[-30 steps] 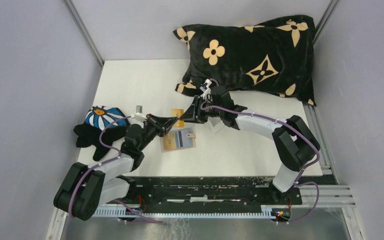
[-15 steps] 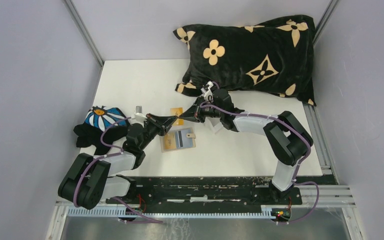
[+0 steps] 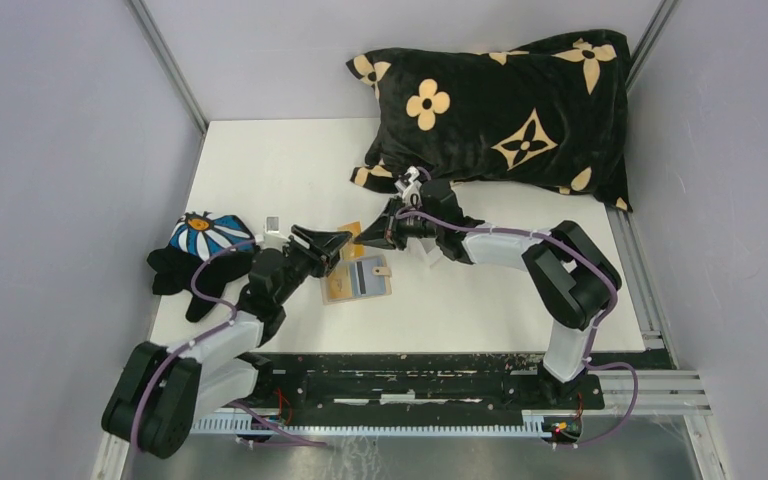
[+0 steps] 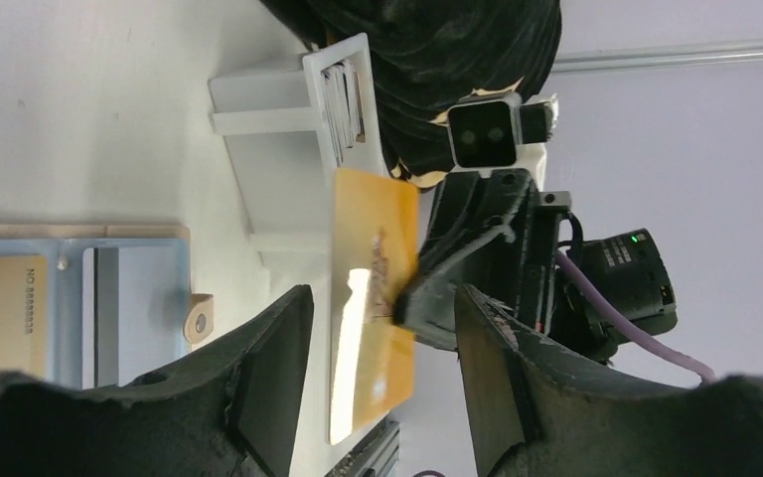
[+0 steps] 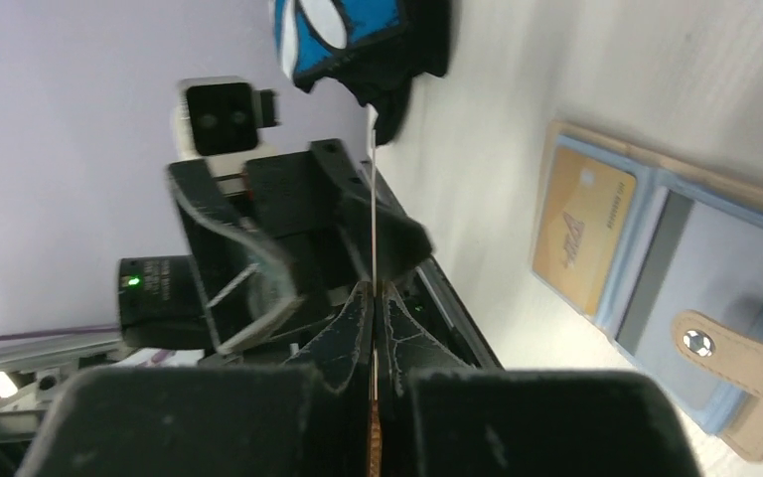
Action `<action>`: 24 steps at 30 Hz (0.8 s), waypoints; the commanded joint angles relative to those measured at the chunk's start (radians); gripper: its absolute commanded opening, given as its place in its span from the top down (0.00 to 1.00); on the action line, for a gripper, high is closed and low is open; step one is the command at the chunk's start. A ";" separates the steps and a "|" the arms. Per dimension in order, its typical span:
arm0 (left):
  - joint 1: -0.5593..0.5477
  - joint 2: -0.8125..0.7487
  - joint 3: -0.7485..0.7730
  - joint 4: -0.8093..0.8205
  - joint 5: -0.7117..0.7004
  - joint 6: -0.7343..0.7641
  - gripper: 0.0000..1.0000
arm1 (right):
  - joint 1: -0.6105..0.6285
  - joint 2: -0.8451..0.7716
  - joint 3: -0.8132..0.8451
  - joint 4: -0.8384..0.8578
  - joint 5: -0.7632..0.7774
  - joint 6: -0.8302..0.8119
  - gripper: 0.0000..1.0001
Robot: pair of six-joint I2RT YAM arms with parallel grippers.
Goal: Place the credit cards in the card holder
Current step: Turn over the card slot in the card holder.
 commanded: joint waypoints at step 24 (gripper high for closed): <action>-0.020 -0.201 -0.008 -0.573 -0.135 0.326 0.89 | 0.230 0.090 0.515 -1.174 0.599 -0.778 0.99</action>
